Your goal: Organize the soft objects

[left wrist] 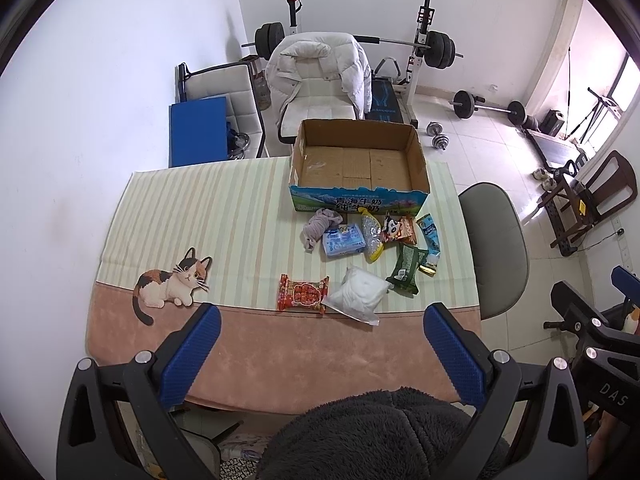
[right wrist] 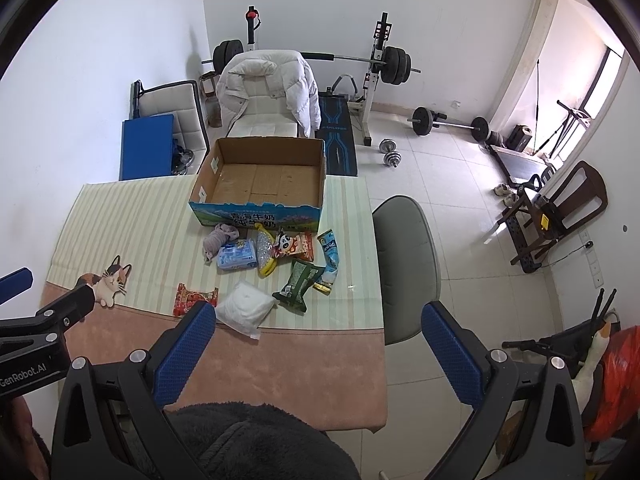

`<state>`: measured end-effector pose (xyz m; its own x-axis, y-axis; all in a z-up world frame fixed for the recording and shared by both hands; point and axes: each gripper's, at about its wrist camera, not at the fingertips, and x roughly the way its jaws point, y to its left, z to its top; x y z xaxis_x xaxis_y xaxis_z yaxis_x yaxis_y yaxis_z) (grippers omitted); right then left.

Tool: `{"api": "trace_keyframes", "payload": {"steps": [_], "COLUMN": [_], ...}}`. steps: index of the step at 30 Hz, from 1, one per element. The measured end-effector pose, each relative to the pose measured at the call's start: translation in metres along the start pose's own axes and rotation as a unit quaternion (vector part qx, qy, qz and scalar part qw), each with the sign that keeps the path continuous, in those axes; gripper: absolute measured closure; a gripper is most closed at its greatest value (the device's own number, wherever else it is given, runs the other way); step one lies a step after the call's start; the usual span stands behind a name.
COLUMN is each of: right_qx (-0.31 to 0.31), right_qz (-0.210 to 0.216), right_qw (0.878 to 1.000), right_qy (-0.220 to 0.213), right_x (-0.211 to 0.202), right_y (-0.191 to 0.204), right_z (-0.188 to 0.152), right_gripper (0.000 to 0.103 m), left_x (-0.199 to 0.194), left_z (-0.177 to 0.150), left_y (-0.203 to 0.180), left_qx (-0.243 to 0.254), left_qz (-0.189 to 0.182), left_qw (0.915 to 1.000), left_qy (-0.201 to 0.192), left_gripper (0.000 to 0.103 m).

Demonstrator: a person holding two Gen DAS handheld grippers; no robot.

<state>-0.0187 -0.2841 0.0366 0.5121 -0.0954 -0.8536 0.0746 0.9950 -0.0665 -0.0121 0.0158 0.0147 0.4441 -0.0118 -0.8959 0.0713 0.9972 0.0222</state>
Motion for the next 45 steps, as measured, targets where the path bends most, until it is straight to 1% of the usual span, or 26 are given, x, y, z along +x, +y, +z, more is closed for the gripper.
{"api": "trace_keyframes", "payload": {"steps": [14, 21, 22, 24, 25, 26, 27, 29, 30, 31, 33, 35, 37, 38, 41, 43, 44, 45], "right_qx": [0.001, 0.007, 0.009, 0.019, 0.028, 0.035, 0.041, 0.051, 0.055, 0.063, 0.075, 0.084, 0.092, 0.1, 0.133, 0.15, 0.154, 0.154], "right_qz": [0.001, 0.008, 0.011, 0.019, 0.025, 0.033, 0.042, 0.06, 0.069, 0.08, 0.096, 0.104, 0.103, 0.102, 0.108, 0.113, 0.111, 0.106], "right_qw": [1.0, 1.0, 1.0, 1.0, 0.999, 0.999, 0.998, 0.995, 0.993, 0.989, 0.98, 0.968, 0.955, 0.949, 0.929, 0.919, 0.916, 0.915], "right_qy": [0.0, 0.002, 0.004, 0.008, 0.012, 0.019, 0.027, 0.064, 0.08, 0.108, 0.157, 0.214, 0.264, 0.282, 0.329, 0.348, 0.354, 0.358], "right_x": [0.002, 0.006, 0.009, 0.021, 0.031, 0.044, 0.059, 0.107, 0.126, 0.157, 0.208, 0.268, 0.324, 0.349, 0.415, 0.443, 0.455, 0.464], "right_y": [0.0, 0.002, 0.003, 0.004, 0.004, 0.004, 0.004, 0.006, 0.008, 0.014, 0.023, 0.04, 0.06, 0.067, 0.093, 0.108, 0.116, 0.122], "right_z": [0.0, 0.004, 0.006, 0.011, 0.013, 0.015, 0.016, 0.018, 0.018, 0.016, 0.006, -0.009, -0.026, -0.036, -0.059, -0.07, -0.074, -0.077], "right_gripper": [0.0, 0.0, 0.0, 0.0, 0.0, 0.0, 0.0, 0.0, 0.0, 0.0, 0.0, 0.0, 0.0, 0.0, 0.0, 0.0, 0.0, 0.0], "left_x": [0.006, 0.014, 0.017, 0.03, 0.039, 0.053, 0.065, 0.096, 0.111, 0.132, 0.169, 0.202, 0.233, 0.249, 0.295, 0.321, 0.338, 0.348], "left_z": [0.005, 0.008, 0.011, 0.016, 0.019, 0.023, 0.025, 0.026, 0.025, 0.024, 0.021, 0.015, 0.009, 0.004, -0.01, -0.02, -0.028, -0.032], "left_y": [-0.001, -0.001, 0.0, 0.003, 0.005, 0.007, 0.008, 0.012, 0.014, 0.017, 0.026, 0.032, 0.034, 0.033, 0.03, 0.028, 0.028, 0.026], "left_qx": [-0.005, -0.004, -0.004, -0.004, 0.001, 0.015, 0.028, 0.066, 0.081, 0.102, 0.134, 0.162, 0.197, 0.218, 0.291, 0.34, 0.369, 0.385], "left_qz": [0.004, 0.006, 0.009, 0.031, 0.045, 0.071, 0.094, 0.143, 0.159, 0.174, 0.192, 0.198, 0.202, 0.204, 0.208, 0.209, 0.206, 0.205], "left_qw": [1.0, 0.9999, 0.9999, 0.9994, 0.9987, 0.9968, 0.9944, 0.9862, 0.9826, 0.9784, 0.9719, 0.9668, 0.9592, 0.954, 0.933, 0.9152, 0.904, 0.8969], "left_qy": [0.004, 0.008, 0.001, -0.013, -0.023, -0.032, -0.039, -0.052, -0.05, -0.044, -0.021, 0.0, 0.017, 0.023, 0.041, 0.053, 0.065, 0.072], "left_gripper": [0.0, 0.0, 0.0, 0.0, 0.0, 0.0, 0.0, 0.0, 0.0, 0.0, 0.0, 0.0, 0.0, 0.0, 0.0, 0.0, 0.0, 0.0]}}
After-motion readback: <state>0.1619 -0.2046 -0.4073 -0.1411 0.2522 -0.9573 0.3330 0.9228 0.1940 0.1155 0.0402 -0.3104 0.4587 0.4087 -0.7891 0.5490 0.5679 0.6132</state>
